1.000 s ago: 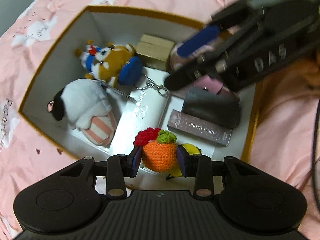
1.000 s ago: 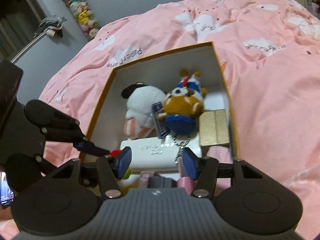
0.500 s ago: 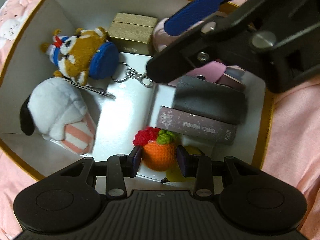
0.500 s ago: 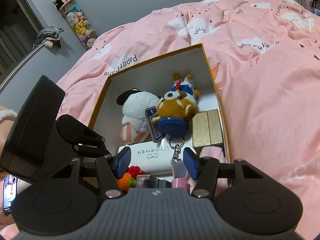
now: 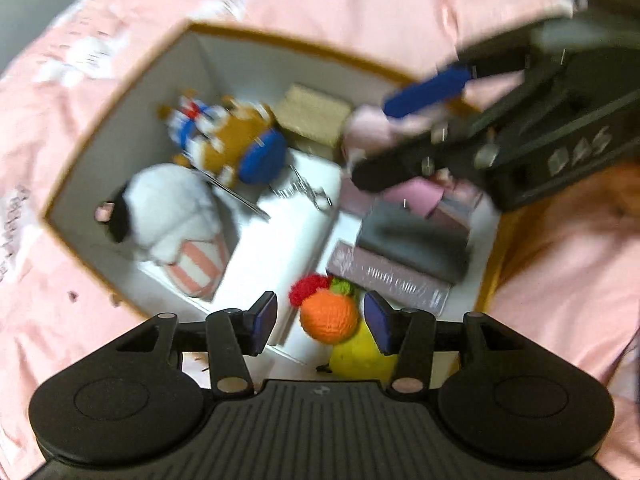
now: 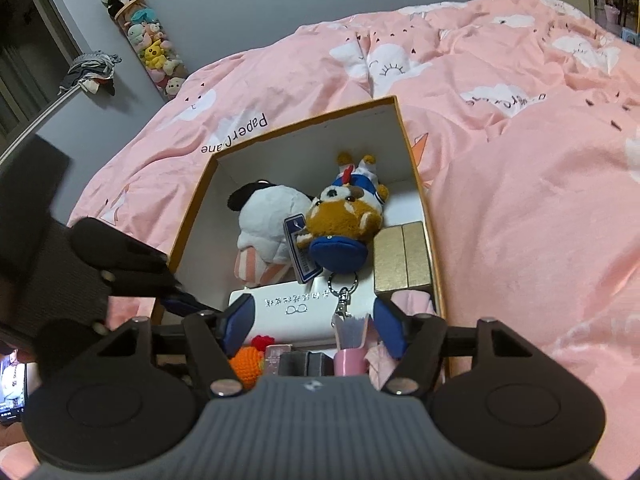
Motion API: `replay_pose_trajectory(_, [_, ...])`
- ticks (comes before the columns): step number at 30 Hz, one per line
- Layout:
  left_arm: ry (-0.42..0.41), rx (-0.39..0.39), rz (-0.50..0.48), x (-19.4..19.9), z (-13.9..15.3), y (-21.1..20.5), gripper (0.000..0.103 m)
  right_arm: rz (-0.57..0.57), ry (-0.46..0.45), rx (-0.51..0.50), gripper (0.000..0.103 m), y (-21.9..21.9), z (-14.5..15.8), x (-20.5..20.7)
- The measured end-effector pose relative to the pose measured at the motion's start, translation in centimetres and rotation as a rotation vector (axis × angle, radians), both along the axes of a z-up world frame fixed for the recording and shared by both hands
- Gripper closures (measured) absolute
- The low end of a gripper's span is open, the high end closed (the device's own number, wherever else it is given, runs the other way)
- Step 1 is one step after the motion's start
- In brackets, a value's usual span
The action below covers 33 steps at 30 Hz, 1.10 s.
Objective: Organize objects
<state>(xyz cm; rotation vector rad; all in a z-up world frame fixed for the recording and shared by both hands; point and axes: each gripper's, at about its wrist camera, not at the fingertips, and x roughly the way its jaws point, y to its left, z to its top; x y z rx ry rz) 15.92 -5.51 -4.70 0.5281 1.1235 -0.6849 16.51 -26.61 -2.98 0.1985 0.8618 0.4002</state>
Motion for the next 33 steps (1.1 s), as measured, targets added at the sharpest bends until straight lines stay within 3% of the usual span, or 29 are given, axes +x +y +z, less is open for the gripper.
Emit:
replay_pose_trajectory(7, [-0.290, -0.223, 0.323, -5.2, 6.9, 1.5, 0.045, 0.000, -0.071, 0.004, 0.026, 0.6, 2.7, -2.9])
replay_pose_trajectory(10, [-0.430, -0.254, 0.526, -6.9, 8.5, 1.7, 0.045, -0.008, -0.110, 0.007, 0.025, 1.1, 3.8, -4.4])
replay_pose_trajectory(12, [-0.517, -0.244, 0.676, -8.5, 7.8, 2.2, 0.045, -0.020, -0.146, -0.016, 0.025, 1.6, 4.4, -5.6])
replay_pose_trajectory(14, [-0.561, -0.236, 0.731, -9.6, 7.5, 2.9, 0.045, -0.026, -0.196, -0.036, 0.022, 2.1, 5.2, -7.0])
replay_pose_trajectory(19, [-0.591, -0.270, 0.787, -12.9, 8.7, 3.6, 0.044, -0.001, -0.293, -0.069, 0.013, 3.5, 6.6, -10.8])
replay_pose_trajectory(21, [-0.619, -0.262, 0.782, -14.3, 9.0, 3.5, 0.044, -0.005, -0.326, -0.099, 0.006, 4.2, 6.9, -12.1])
replay_pose_trajectory(25, [-0.651, -0.268, 0.745, -16.0, 9.4, 3.1, 0.044, -0.052, -0.377, -0.149, 0.004, 4.7, 7.0, -14.0])
replay_pose_trajectory(29, [-0.652, -0.268, 0.729, -16.2, 8.7, 3.0, 0.030, -0.094, -0.340, -0.176, 0.003, 4.6, 6.3, -14.1])
replay_pose_trajectory(33, [-0.599, -0.239, 0.728, -15.6, 7.8, 3.0, 0.029, -0.123, -0.291, -0.214, 0.003, 5.0, 4.9, -13.4])
